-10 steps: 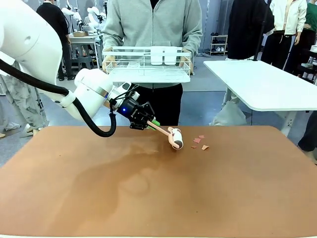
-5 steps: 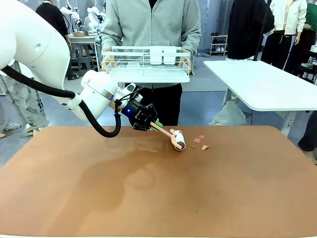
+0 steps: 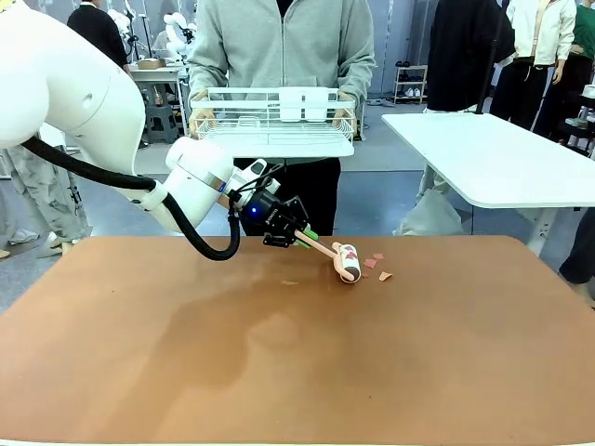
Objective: Clean the table.
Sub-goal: Clean the table with the Lint Roller when the human lifts the Dish drying rack.
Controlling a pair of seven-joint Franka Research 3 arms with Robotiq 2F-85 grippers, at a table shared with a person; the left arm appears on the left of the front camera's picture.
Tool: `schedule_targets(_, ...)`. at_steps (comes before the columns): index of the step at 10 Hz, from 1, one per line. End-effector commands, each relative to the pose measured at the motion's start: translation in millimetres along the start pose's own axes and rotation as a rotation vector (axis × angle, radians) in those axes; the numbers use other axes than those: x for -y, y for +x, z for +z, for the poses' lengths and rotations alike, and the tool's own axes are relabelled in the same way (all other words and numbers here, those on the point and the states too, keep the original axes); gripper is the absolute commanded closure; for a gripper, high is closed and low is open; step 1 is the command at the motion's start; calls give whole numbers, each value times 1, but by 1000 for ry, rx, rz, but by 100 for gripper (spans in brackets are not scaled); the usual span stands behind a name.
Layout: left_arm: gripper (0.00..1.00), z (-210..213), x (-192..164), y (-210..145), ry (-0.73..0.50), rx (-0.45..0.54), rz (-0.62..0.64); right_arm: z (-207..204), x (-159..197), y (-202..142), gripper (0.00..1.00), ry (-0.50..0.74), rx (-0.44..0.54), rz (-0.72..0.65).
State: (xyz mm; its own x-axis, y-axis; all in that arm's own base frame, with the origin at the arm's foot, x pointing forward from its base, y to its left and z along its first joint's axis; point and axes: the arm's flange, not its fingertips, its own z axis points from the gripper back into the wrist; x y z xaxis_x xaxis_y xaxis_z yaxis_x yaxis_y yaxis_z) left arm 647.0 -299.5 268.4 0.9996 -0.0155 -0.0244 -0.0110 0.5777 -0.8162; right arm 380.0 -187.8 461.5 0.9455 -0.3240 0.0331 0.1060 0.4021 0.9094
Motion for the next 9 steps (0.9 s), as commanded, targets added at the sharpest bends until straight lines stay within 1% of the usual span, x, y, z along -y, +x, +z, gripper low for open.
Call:
schedule_targets(1, 78, -16, 1, 11, 31, -6, -19, 2, -2, -2, 0, 6, -5, 11)
schedule_targets(4, 78, -41, 11, 12, 45, -16, -31, 2, -2, -2, 0, 6, -5, 11)
schedule_targets(6, 78, -56, 16, 10, 27, 13, -15, 2, -2, -2, 0, 6, -5, 11)
schedule_targets(8, 78, -70, 19, 4, 38, 30, -28, 2, -2, -2, 0, 6, -5, 11)
schedule_targets(9, 78, -75, 20, 0, 57, 54, -45, 2, -2, -2, 0, 6, -5, 11)
